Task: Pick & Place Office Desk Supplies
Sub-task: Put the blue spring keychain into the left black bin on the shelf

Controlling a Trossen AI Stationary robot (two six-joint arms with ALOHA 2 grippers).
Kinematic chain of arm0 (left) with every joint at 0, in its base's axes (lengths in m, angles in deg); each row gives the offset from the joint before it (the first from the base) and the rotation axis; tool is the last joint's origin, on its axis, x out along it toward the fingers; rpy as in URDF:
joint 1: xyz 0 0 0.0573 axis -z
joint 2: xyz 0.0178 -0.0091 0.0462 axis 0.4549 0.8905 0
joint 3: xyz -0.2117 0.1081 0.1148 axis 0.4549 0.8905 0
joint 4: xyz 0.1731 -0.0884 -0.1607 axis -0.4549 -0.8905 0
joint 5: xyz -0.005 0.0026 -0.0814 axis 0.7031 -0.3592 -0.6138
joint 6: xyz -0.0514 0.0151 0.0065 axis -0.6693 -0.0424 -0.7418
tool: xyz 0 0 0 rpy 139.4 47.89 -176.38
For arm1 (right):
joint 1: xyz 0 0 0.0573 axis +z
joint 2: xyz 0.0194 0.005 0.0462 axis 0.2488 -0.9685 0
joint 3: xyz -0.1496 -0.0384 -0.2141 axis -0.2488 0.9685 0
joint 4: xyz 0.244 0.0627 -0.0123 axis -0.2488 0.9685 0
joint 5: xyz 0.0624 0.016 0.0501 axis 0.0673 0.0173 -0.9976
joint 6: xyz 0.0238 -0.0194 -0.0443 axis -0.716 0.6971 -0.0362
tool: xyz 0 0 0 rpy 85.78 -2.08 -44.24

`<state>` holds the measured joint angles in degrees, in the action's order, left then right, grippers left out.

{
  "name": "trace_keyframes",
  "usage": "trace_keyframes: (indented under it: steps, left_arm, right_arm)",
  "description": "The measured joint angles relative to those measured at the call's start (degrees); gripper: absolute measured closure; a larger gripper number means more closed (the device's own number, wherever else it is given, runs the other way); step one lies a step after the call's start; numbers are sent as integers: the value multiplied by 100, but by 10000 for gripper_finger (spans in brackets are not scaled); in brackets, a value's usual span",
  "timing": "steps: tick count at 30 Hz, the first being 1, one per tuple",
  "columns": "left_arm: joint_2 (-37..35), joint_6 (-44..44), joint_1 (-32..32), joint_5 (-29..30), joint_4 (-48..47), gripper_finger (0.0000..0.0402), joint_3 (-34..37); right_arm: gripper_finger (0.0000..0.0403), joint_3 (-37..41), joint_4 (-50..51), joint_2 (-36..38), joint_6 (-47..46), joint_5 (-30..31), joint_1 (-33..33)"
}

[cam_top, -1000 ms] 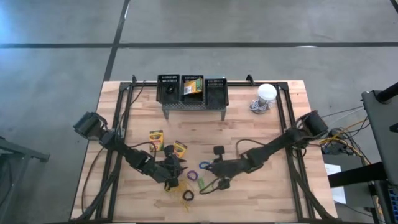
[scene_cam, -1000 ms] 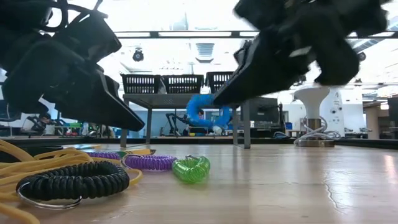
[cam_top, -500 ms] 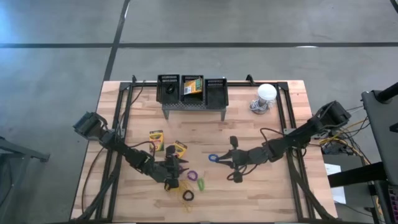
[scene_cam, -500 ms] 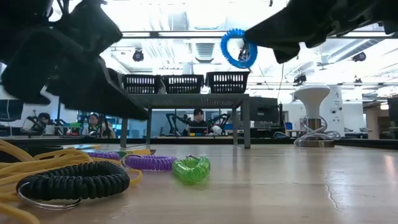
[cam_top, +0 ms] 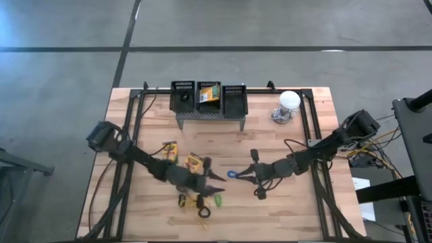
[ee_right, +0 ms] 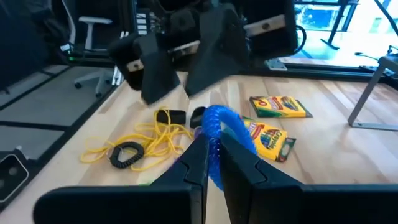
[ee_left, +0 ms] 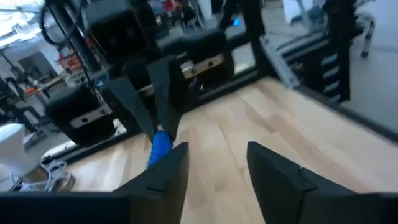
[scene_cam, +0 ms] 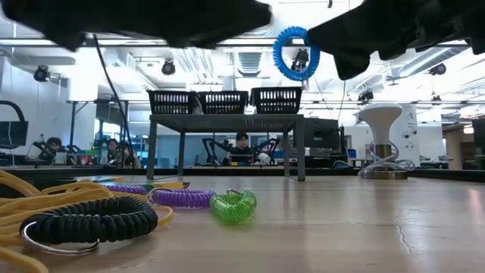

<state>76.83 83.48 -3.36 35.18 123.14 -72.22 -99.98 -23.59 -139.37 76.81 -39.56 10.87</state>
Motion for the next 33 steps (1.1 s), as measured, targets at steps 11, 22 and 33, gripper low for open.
trace_keyframes:
  steps: [11, 22, 33]
  left_arm:
    - [362, -736, -209, 924, -2287, 136, -1394]
    - [201, -910, 215, 931, -4606, 144, -2399]
    - [142, -1478, 203, 731, -5857, 146, -2560]
  right_arm:
    - [380, -15, 58, 0, -28, -8, 1]
    - [380, -11, 65, 0, -74, -66, 7]
    - [380, -11, 48, 0, -89, -90, 9]
